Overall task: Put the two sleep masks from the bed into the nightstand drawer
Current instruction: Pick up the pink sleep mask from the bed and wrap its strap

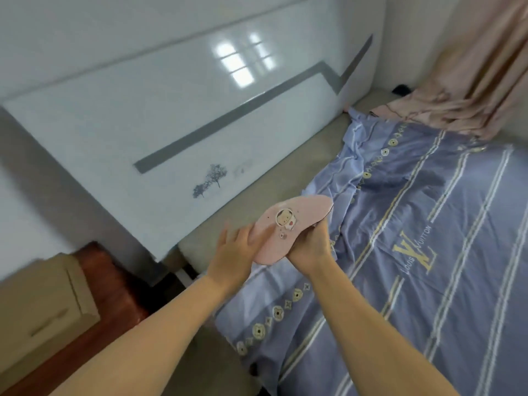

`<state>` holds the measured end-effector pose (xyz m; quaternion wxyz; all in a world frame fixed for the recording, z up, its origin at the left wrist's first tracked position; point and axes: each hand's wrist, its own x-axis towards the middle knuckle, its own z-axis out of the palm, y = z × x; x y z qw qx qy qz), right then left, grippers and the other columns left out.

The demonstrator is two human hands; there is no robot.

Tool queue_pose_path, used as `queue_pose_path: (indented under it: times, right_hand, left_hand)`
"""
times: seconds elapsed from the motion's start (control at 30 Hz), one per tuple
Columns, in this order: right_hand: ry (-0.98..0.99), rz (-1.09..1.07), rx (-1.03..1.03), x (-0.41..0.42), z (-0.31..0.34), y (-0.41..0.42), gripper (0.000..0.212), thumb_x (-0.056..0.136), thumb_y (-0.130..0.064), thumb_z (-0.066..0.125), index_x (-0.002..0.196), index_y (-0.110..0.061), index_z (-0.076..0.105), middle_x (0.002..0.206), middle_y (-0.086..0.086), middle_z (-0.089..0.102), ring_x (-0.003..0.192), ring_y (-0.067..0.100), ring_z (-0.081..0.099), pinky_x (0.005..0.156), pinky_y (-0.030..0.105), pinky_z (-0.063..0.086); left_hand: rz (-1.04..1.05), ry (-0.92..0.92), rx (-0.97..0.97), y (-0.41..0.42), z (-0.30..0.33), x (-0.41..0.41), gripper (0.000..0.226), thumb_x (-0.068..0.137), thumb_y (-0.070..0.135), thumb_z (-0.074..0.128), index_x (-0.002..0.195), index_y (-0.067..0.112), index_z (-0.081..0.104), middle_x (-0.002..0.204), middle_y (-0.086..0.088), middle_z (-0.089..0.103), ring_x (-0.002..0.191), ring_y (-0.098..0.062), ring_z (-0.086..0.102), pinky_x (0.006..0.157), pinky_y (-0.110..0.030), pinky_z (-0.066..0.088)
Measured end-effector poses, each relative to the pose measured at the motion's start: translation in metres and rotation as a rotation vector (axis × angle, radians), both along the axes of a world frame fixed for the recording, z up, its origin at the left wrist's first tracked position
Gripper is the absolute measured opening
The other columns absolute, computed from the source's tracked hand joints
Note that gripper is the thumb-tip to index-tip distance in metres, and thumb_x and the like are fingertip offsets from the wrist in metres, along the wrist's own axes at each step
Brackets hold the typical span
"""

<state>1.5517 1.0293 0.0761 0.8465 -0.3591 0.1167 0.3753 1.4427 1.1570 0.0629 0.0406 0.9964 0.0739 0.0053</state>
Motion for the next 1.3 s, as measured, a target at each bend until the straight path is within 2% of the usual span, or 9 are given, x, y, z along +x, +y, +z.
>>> queue_pose_path:
  times: [0.23,0.43,0.63,0.73,0.87,0.97,1.07,1.17,1.3]
  right_hand:
    - [-0.184,0.19,0.036,-0.121,0.079,-0.006,0.046,0.094,-0.048,0.038,0.087,-0.014,0.069,0.085,0.01,0.068,0.08,0.027,0.062,0.082,0.043,0.048]
    - [-0.355,0.453,-0.069,-0.23,0.11,-0.011,0.057,0.096,-0.043,0.033,0.068,-0.023,0.078,0.071,0.004,0.076,0.061,0.018,0.071,0.054,0.029,0.059]
    - [-0.592,0.559,-0.156,-0.26,0.134,-0.027,0.041,0.097,-0.041,0.036,0.104,-0.014,0.066,0.09,0.008,0.072,0.081,0.022,0.067,0.072,0.034,0.057]
    - [-0.603,0.42,-0.298,-0.256,0.153,-0.043,0.04,0.099,-0.032,0.033,0.086,-0.009,0.064,0.074,0.014,0.062,0.068,0.024,0.056,0.063,0.031,0.057]
    - [-1.212,0.266,-0.554,-0.252,0.168,-0.068,0.016,0.094,-0.023,0.052,0.105,-0.015,0.059,0.114,0.012,0.064,0.102,0.019,0.061,0.09,0.033,0.054]
    - [-1.746,0.503,-0.616,-0.257,0.169,-0.081,0.067,0.082,-0.037,0.067,0.139,-0.028,0.035,0.156,0.0,0.02,0.143,0.014,0.015,0.113,0.032,0.018]
    - [-1.826,0.545,-0.624,-0.264,0.171,-0.085,0.053,0.081,-0.033,0.069,0.13,-0.027,0.05,0.151,0.002,0.035,0.142,0.018,0.024,0.109,0.032,0.024]
    - [-1.577,0.533,-0.581,-0.265,0.175,-0.088,0.016,0.086,-0.03,0.062,0.099,-0.022,0.068,0.099,0.001,0.071,0.092,0.015,0.062,0.072,0.026,0.044]
    - [-1.422,0.583,-0.523,-0.263,0.185,-0.091,0.023,0.085,-0.035,0.063,0.085,-0.013,0.068,0.088,0.014,0.071,0.08,0.027,0.067,0.068,0.038,0.053]
  left_hand:
    - [0.013,-0.081,-0.601,-0.017,0.095,-0.158,0.061,0.081,0.05,0.06,0.135,0.031,0.04,0.147,0.002,0.03,0.128,-0.009,0.035,0.108,-0.027,0.03]
    - [0.534,-0.411,-0.981,-0.046,0.145,-0.252,0.033,0.086,0.046,0.057,0.089,0.014,0.049,0.078,0.002,0.056,0.069,-0.011,0.052,0.055,-0.012,0.036]
    - [0.476,-0.362,-1.188,-0.055,0.164,-0.296,0.023,0.089,0.032,0.058,0.109,0.02,0.064,0.107,-0.004,0.072,0.097,-0.022,0.068,0.089,-0.042,0.052]
    - [0.522,-0.451,-1.205,-0.055,0.17,-0.303,0.018,0.091,0.031,0.056,0.099,0.023,0.069,0.103,-0.006,0.074,0.099,-0.027,0.068,0.094,-0.048,0.05]
    - [0.502,-0.483,-1.309,-0.067,0.171,-0.297,0.022,0.09,0.037,0.057,0.095,0.022,0.072,0.104,-0.012,0.073,0.1,-0.032,0.067,0.086,-0.042,0.051]
    - [0.403,-0.516,-1.551,-0.079,0.174,-0.289,0.021,0.093,0.027,0.053,0.101,0.023,0.071,0.108,-0.005,0.074,0.103,-0.023,0.068,0.087,-0.036,0.056]
    - [0.303,-0.52,-1.747,-0.082,0.178,-0.288,0.023,0.089,0.025,0.055,0.105,0.018,0.07,0.108,-0.004,0.074,0.102,-0.021,0.067,0.09,-0.036,0.056]
    - [0.37,-0.596,-1.574,-0.086,0.184,-0.291,0.024,0.086,0.029,0.061,0.107,0.021,0.067,0.106,0.002,0.071,0.102,-0.018,0.062,0.087,-0.031,0.053]
    - [0.421,-0.6,-1.161,-0.087,0.191,-0.297,0.063,0.084,0.031,0.065,0.137,0.031,0.03,0.13,0.009,0.045,0.119,-0.01,0.047,0.095,-0.027,0.043]
